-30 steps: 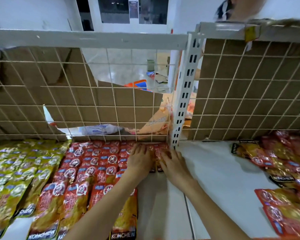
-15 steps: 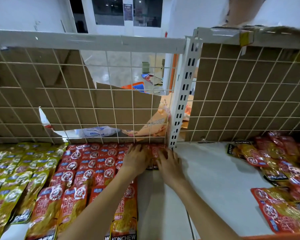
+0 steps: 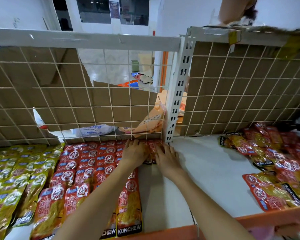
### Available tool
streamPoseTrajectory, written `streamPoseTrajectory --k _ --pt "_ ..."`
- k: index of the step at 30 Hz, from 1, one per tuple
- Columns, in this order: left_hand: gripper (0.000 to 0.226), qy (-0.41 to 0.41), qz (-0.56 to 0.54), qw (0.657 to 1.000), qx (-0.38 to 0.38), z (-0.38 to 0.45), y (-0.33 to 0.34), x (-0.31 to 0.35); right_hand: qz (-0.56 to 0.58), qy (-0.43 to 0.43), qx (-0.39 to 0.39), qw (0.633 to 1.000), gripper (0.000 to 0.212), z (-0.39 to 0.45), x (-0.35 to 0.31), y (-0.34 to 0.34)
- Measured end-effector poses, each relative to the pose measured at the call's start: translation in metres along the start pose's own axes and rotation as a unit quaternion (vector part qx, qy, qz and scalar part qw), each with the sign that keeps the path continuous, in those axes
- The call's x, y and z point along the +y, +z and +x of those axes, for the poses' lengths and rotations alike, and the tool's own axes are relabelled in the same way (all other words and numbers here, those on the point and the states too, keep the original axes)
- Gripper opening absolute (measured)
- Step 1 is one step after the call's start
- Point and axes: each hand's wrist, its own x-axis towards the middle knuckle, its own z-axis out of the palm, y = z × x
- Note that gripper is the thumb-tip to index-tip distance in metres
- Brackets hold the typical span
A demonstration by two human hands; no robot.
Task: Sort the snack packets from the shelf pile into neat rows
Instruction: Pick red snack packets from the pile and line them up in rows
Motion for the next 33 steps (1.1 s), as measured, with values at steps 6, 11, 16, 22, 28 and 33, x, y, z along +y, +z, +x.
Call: streamPoseTrajectory --k 6,11,16,22,28,33 --pt "0.04 0.023 -0.035 0.999 0.029 -0.015 -0.021 0.006 0.014 0.006 0.054 0.998 0.042 -0.027 0.005 -0.031" --pt "0.03 0.126 -0.032 0.986 0.106 -0.06 -0.031 0.03 -0.043 0.051 0.094 0.993 0.044 -0.096 0.028 -0.048" --pt "0.037 0.195 -0.048 0.973 0.118 -0.105 -0.025 0.086 -0.026 0.117 0.099 0.988 0.043 -0.168 0.071 -0.049" --pt "0.04 0.23 -0.08 0.967 0.072 -0.13 -0.012 0.17 0.002 0.184 0.15 0.972 0.04 -0.241 0.129 -0.063" --pt "0.037 0.234 -0.117 0.964 0.053 -0.145 -0.004 0.274 0.051 0.246 0.154 0.956 0.043 -0.322 0.207 -0.079" --pt "0.034 0.228 -0.165 0.959 0.035 -0.154 0.003 0.347 0.083 0.262 0.151 0.949 0.036 -0.372 0.262 -0.091"
